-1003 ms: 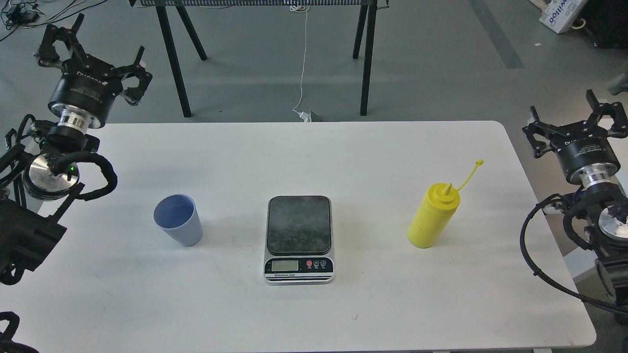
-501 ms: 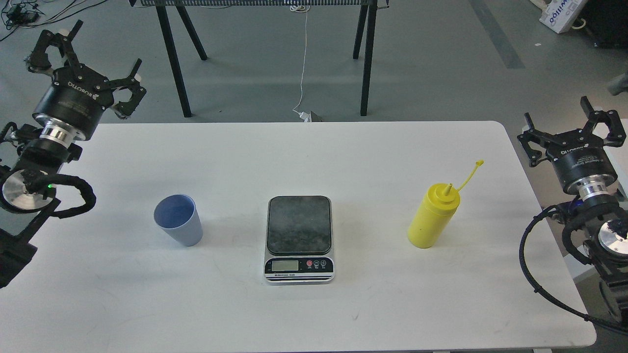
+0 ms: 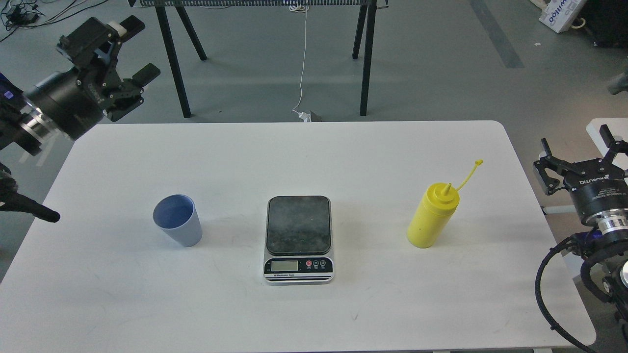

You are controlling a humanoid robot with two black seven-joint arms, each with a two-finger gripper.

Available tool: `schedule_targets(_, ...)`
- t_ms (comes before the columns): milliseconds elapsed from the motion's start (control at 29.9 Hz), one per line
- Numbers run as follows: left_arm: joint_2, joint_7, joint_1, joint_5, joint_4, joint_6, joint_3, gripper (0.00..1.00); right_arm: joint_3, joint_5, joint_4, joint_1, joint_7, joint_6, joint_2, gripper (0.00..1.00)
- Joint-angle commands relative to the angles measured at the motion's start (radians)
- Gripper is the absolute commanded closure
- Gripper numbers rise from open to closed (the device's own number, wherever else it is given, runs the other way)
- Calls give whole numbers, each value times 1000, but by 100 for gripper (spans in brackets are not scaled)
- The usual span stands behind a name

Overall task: Pour seasoning into cup on scale with both arms
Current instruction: 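Move the left gripper toward the light blue cup, then grasp the light blue cup with the left gripper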

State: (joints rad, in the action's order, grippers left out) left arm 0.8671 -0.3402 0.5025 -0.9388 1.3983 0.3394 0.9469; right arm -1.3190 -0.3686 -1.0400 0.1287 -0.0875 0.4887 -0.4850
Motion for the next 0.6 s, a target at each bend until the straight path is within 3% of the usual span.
schedule_targets(0,1,-25,1,-197,24,1,-26,1,0,-1,0,-14,-2,0,-1,1)
schedule_targets(234,1,-19,1,-663,68,-11,-123,2,-12,-1,-3,-26,-5,0,-3,1)
schedule_targets(568,3,-23,-2,-1222,16,-23,-214,14,-37,-1,-5,-29,-5,0,-7,1)
